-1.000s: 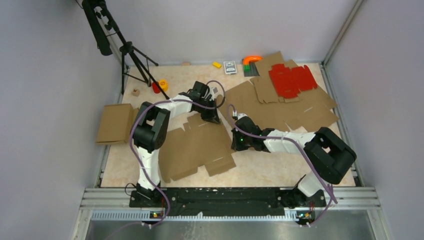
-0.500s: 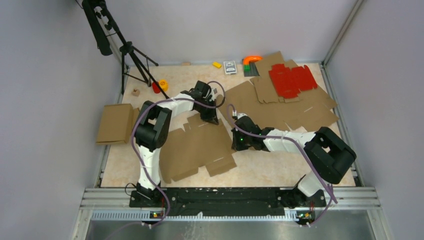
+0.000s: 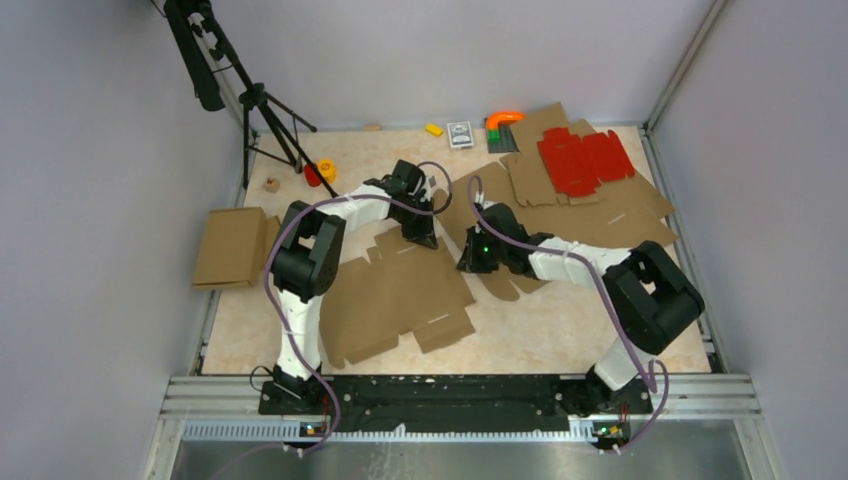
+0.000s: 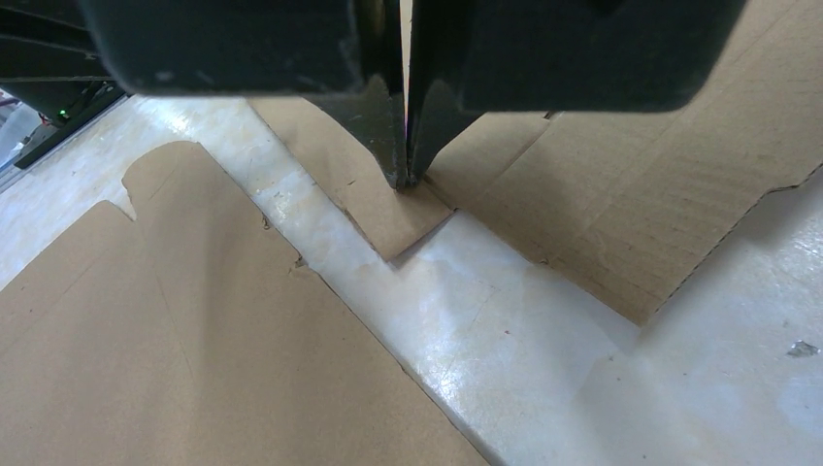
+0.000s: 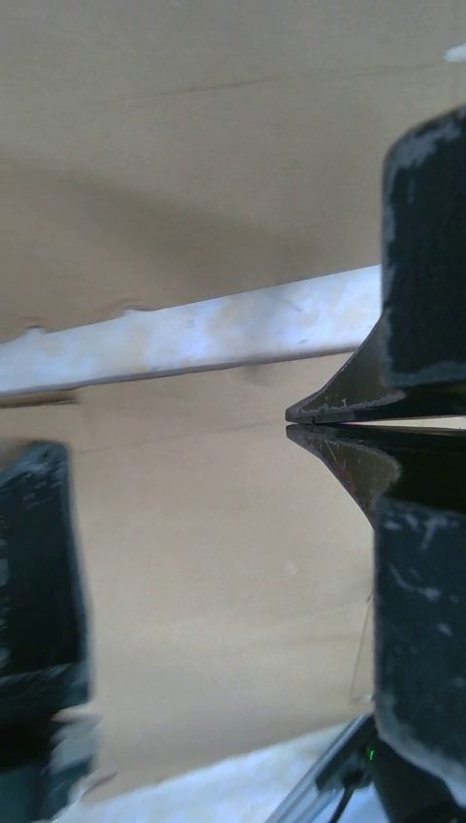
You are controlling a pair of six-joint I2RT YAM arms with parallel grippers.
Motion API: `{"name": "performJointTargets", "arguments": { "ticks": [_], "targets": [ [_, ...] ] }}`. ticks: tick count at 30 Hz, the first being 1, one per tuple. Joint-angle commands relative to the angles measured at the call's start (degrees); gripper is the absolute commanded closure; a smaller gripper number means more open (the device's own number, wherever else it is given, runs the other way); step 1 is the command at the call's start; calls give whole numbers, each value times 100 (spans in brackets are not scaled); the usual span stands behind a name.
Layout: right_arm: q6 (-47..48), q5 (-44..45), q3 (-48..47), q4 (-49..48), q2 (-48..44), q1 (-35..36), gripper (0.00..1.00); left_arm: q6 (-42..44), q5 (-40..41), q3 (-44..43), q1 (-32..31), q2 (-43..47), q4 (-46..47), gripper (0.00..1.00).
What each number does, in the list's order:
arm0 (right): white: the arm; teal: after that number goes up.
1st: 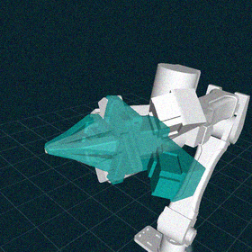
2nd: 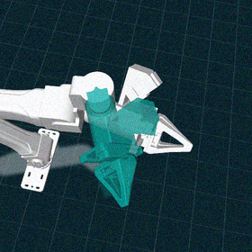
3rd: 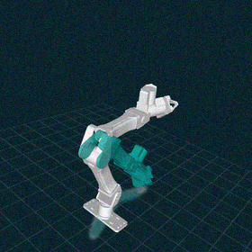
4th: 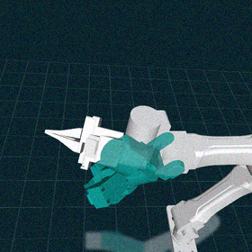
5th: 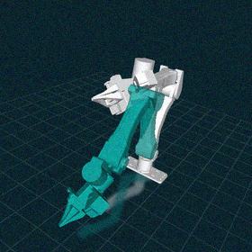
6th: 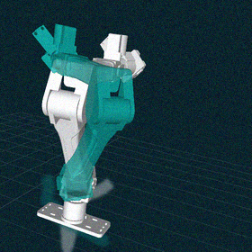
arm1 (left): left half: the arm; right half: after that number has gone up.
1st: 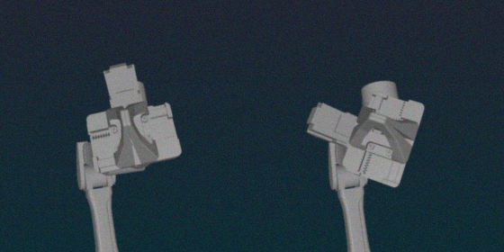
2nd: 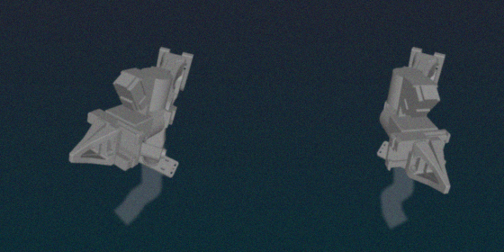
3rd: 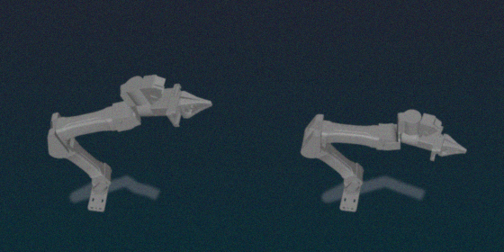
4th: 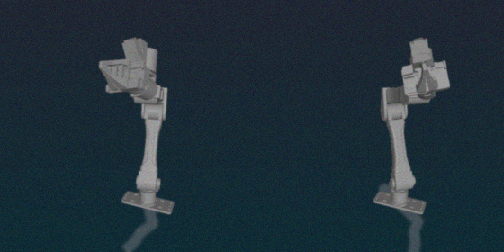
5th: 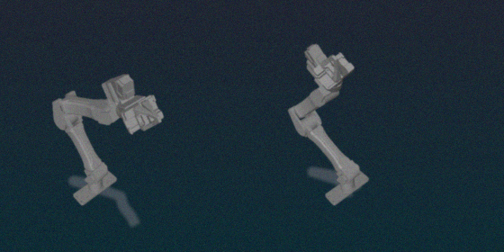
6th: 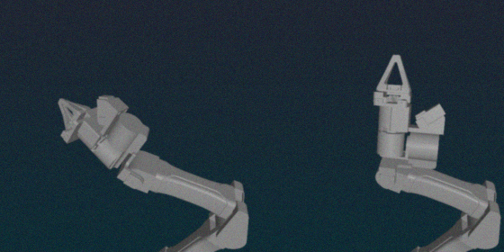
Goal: Fold the paper box
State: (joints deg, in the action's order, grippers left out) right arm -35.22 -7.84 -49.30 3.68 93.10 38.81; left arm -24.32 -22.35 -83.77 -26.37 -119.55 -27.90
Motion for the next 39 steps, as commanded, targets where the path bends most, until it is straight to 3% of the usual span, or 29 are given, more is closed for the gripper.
{"name": "performJointTargets", "arguments": {
  "ticks": [1, 8, 19, 34, 39],
  "targets": [
    [-409, -594, -442, -833, 353, -341, 100, 127, 300, -122, -12, -222, -139, 100],
    [-646, -1119, -1000, -1316, 1236, -599, 100, 179, 309, -167, -9, -205, -196, 100],
    [-483, -802, -1729, -1091, 1914, -690, 100, 190, 249, -150, -18, -205, -198, 100],
    [91, -389, -1747, -769, 2549, -708, 100, 296, 243, -356, -20, -114, -346, 100],
    [275, -276, -1695, -776, 2480, -708, 100, 350, 641, -324, -13, 432, -535, 97]
  ]
}}
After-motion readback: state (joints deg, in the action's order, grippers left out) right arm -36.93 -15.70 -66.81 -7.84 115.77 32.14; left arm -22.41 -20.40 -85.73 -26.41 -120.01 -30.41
